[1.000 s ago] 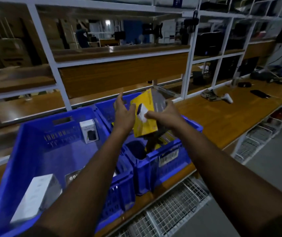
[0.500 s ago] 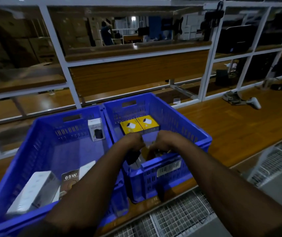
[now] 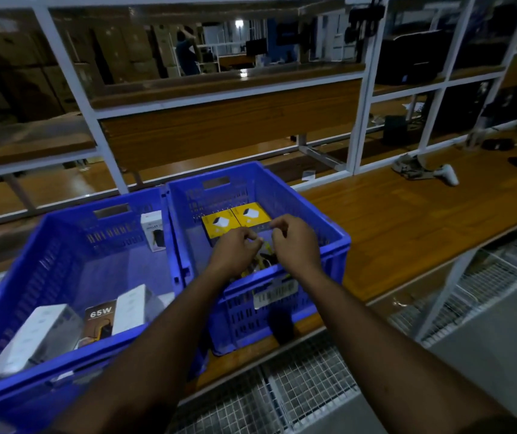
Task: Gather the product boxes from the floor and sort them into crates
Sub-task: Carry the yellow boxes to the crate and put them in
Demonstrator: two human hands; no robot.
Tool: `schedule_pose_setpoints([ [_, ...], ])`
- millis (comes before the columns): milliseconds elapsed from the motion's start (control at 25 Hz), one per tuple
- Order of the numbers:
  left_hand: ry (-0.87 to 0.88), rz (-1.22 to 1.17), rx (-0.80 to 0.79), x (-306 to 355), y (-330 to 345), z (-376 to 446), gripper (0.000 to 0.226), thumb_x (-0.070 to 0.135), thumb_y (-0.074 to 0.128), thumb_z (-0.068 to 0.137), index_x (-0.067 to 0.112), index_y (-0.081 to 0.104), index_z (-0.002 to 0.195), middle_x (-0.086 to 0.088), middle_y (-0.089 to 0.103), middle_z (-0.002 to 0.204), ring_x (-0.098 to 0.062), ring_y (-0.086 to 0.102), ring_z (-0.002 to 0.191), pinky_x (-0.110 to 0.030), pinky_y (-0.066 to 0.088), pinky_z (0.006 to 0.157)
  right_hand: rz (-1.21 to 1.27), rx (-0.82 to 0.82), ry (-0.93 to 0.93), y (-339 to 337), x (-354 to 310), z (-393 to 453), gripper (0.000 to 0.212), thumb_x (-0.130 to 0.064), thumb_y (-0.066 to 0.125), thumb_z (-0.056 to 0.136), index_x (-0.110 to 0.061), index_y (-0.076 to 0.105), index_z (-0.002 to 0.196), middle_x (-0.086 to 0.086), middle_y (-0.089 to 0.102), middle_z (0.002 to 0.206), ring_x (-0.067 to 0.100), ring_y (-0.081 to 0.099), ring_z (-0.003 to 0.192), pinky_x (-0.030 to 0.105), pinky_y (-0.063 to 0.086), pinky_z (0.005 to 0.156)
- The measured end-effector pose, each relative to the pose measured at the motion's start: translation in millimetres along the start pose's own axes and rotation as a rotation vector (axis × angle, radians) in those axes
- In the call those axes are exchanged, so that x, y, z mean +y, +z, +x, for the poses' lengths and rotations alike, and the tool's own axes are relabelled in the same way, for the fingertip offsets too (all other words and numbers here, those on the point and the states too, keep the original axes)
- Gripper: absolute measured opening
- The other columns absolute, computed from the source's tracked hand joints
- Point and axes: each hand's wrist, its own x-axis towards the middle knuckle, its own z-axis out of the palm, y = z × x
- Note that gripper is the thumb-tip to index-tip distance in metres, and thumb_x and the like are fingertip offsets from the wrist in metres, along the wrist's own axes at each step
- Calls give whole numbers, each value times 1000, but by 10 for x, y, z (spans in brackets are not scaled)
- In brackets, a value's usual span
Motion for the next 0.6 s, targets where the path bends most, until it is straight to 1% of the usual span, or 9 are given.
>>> schedule_pose_setpoints([
  [40, 13, 27, 8, 70, 41, -25, 27, 37, 58, 97, 17, 62, 80, -1, 63, 60, -20, 64, 56, -32, 53, 57, 108, 52, 5, -67, 28, -39, 15, -21, 50, 99, -21, 63, 106, -2, 64, 102, 18, 60, 85, 37, 51, 71],
  [120, 54, 81, 13, 232, 80, -56, 34, 39, 57, 97, 19, 53, 69, 1, 56, 56, -17, 56, 53, -28, 40, 52, 262, 146, 44, -209, 80, -97, 13, -18, 51, 99, -22, 62, 102, -6, 63, 93, 12, 59, 78, 32, 48, 66],
  [200, 121, 100, 35, 430, 116, -67, 38, 41, 56, 97, 23, 46, 65, 3, 50, 56, -14, 49, 54, -29, 33, 51, 298, 222, 104, -336, 158, -149, 12, -18, 52, 98, -22, 63, 101, -6, 63, 90, 12, 58, 75, 31, 47, 64],
  [320, 231, 53, -8, 699, 244, -102, 34, 44, 55, 96, 24, 51, 69, 3, 55, 62, -15, 54, 61, -34, 42, 56, 272, 308, 199, -506, 265, -265, 11, -19, 53, 98, -21, 63, 100, -1, 64, 94, 14, 58, 73, 29, 44, 58],
  [400, 295, 5, -95, 817, 342, -175, 25, 45, 55, 96, 25, 56, 81, 4, 59, 67, -16, 58, 64, -36, 47, 59, 200, 374, 281, -587, 319, -367, 9, -21, 53, 97, -22, 62, 99, -2, 64, 95, 11, 56, 71, 26, 41, 56],
  [440, 333, -7, -132, 860, 398, -224, 20, 45, 56, 95, 26, 58, 92, 5, 61, 71, -15, 59, 66, -37, 48, 60, 158, 412, 325, -625, 346, -431, 9, -22, 53, 97, -22, 61, 100, -5, 62, 94, 10, 55, 72, 27, 42, 58],
  [480, 363, -21, -147, 878, 447, -277, 20, 44, 57, 95, 26, 57, 104, 6, 62, 76, -14, 60, 69, -38, 49, 61, 127, 429, 365, -643, 358, -480, 8, -24, 54, 97, -22, 61, 101, -7, 60, 92, 8, 55, 72, 28, 44, 59],
  [560, 433, -81, -190, 916, 553, -428, 34, 40, 58, 96, 26, 50, 125, 7, 62, 89, -15, 62, 78, -38, 51, 65, 105, 502, 439, -671, 355, -689, 7, -28, 54, 96, -24, 59, 100, -8, 58, 90, 10, 56, 74, 33, 49, 64],
  [600, 454, -125, -216, 912, 609, -499, 40, 38, 59, 95, 24, 47, 131, 6, 61, 95, -16, 62, 84, -39, 52, 70, 103, 540, 471, -676, 337, -805, 7, -27, 53, 96, -25, 58, 100, -6, 59, 91, 14, 58, 75, 36, 51, 67],
])
